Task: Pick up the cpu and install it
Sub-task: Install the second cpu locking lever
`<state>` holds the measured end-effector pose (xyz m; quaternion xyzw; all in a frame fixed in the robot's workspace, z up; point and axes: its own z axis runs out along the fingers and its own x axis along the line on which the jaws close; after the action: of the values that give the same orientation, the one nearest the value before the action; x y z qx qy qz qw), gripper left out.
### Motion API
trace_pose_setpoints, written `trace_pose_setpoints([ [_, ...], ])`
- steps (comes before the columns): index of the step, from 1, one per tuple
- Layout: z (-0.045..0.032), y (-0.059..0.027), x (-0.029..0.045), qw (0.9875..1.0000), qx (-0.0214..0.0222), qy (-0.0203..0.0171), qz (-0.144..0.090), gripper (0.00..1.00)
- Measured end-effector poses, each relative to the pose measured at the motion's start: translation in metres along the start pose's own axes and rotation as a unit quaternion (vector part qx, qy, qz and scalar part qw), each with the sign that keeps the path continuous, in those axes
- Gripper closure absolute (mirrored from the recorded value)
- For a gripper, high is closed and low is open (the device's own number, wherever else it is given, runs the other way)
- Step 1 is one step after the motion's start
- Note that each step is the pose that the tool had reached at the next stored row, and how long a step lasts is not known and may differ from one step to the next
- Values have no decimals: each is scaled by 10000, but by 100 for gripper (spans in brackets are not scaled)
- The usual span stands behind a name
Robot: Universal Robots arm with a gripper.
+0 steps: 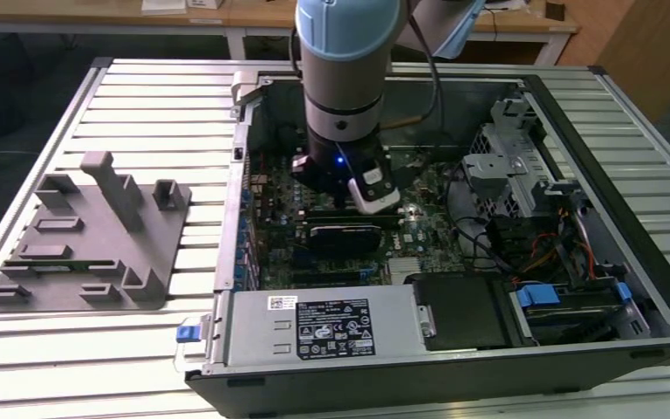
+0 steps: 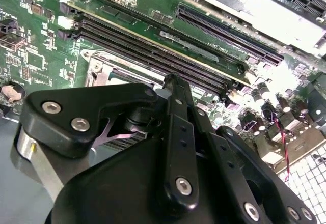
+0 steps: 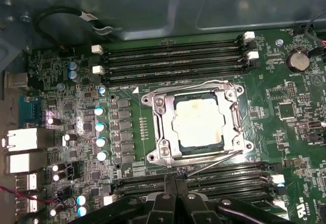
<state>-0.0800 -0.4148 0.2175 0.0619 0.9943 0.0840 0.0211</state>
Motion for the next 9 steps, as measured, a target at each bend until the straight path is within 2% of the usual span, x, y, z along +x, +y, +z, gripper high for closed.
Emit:
trace_pose_setpoints([
  [6, 34, -25, 17, 9999, -171, 22, 0, 89],
  [9, 48, -38, 31, 9997, -228, 29, -1, 89],
])
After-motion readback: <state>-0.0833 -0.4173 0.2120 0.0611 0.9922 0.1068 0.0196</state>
